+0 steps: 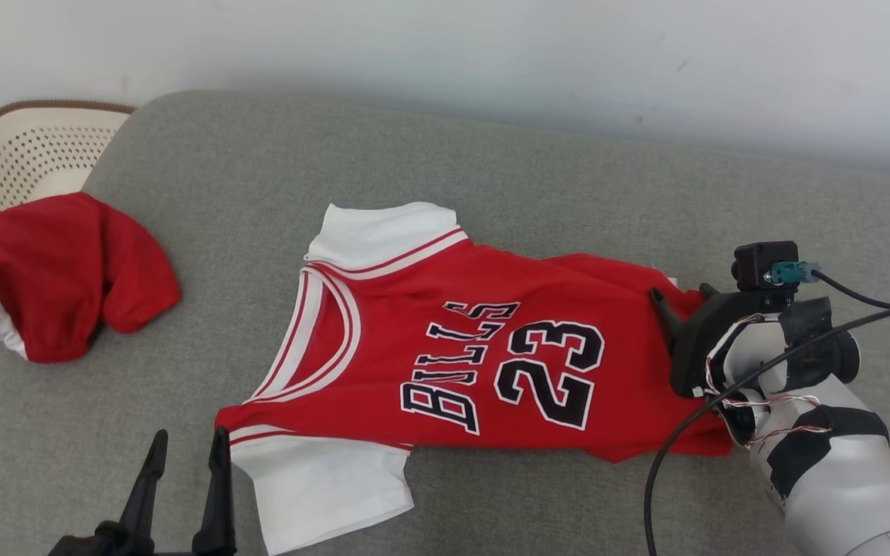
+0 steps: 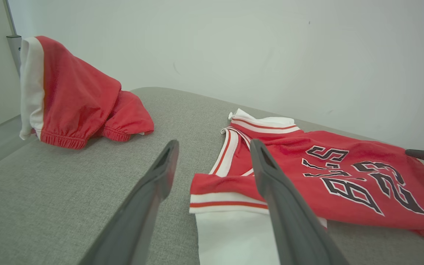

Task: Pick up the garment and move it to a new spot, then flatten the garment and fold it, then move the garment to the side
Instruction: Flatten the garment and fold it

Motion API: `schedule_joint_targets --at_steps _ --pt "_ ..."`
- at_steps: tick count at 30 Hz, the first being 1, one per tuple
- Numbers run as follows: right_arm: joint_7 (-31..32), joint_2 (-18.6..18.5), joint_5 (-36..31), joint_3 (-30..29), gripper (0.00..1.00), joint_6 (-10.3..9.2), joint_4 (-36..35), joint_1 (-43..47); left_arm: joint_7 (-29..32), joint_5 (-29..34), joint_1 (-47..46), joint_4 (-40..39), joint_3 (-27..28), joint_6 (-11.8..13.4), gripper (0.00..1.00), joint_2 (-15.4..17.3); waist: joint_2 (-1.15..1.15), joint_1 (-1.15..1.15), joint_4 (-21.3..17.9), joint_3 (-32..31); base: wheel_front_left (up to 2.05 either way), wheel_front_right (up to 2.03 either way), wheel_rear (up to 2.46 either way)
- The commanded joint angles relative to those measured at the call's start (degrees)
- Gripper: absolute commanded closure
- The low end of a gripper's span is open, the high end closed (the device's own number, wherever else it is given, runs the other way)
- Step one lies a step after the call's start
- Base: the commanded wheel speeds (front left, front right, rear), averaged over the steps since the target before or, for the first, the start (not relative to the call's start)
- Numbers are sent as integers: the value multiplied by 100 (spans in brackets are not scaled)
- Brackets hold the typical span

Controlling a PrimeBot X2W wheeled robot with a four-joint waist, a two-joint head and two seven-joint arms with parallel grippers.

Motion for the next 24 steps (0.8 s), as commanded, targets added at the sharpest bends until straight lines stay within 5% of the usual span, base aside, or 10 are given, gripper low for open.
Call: schedule_joint_targets --at_steps 1,12,13,14,15,24 --pt "18 -10 52 79 0 3 178 -118 -21 -58 -52 9 -16 17 0 -9 0 -1 85 94 0 0 0" --pt "342 -30 105 427 0 3 1167 -637 -21 -150 -229 105 -168 19 0 -14 0 -1 298 288 0 0 0" --pt "369 -26 117 447 55 3 1229 -671 -21 -163 -236 114 -182 25 0 -14 0 -1 318 299 0 0 0" --pt "357 -25 129 466 91 3 1269 -702 -21 -181 -243 128 -200 32 0 -14 0 -1 342 311 0 0 0" --pt "320 -17 132 494 100 3 1291 -736 -21 -189 -250 138 -205 42 0 -13 0 -1 358 317 0 0 0" --pt "-472 -177 223 534 100 1 1239 -1188 -21 -248 -182 169 -177 87 0 -15 0 -1 319 295 0 0 0"
